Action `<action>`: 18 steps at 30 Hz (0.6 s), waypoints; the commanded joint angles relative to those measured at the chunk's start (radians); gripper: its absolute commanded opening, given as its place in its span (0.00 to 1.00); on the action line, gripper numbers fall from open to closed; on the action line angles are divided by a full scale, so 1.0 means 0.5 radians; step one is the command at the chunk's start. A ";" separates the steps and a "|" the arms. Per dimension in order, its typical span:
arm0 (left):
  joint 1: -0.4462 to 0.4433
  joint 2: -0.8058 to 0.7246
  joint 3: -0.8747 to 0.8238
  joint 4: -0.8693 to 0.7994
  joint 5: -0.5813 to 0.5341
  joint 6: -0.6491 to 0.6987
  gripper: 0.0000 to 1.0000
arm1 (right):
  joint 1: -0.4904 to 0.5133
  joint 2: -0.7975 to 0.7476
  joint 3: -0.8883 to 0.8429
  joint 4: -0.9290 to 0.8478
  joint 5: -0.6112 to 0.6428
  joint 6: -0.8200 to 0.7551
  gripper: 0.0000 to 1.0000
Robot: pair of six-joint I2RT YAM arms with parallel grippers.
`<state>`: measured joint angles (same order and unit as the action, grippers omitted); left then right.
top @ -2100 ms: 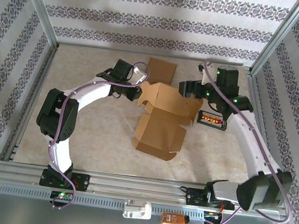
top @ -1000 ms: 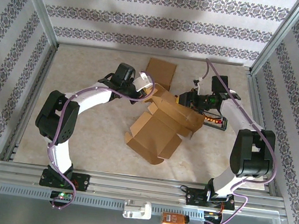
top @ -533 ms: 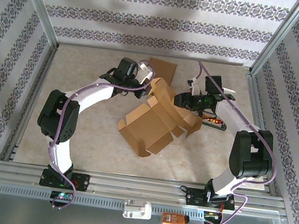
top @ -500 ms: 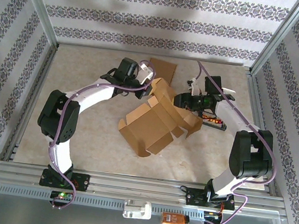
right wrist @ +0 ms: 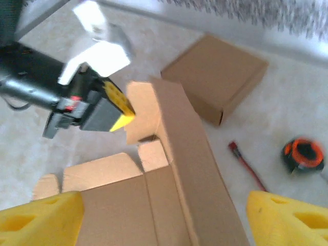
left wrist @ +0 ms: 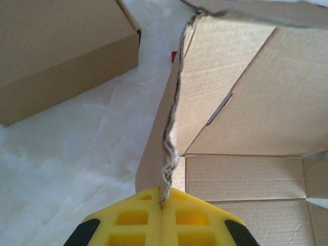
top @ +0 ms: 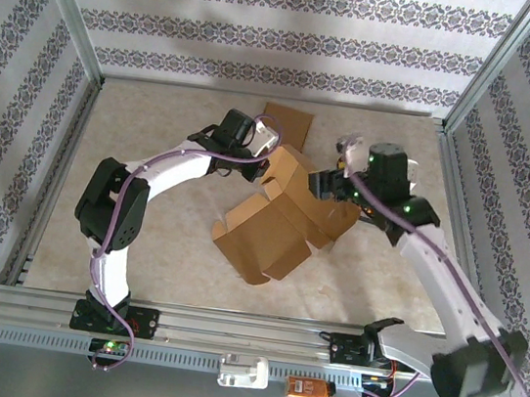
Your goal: Fold the paper box
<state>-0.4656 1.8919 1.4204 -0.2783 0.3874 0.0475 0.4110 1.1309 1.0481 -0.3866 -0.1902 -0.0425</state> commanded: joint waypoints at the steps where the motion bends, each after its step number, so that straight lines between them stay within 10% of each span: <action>1: -0.017 0.018 0.055 -0.039 -0.027 0.031 0.00 | 0.242 -0.007 -0.175 0.118 0.641 -0.610 0.85; 9: -0.020 -0.006 0.032 -0.023 -0.002 0.055 0.00 | 0.390 0.392 -0.218 0.521 1.138 -1.432 0.75; 16: -0.022 -0.047 -0.031 0.017 -0.098 0.074 0.01 | 0.366 0.549 -0.160 0.638 1.125 -1.594 0.24; 18: -0.020 -0.082 -0.063 0.054 -0.180 0.057 0.20 | 0.357 0.528 -0.178 0.636 1.078 -1.605 0.10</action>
<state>-0.4667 1.8915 1.4101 -0.2768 0.3531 0.0692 0.5976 1.4143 0.9405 -0.1150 0.3443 -0.7933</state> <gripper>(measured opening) 0.149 0.132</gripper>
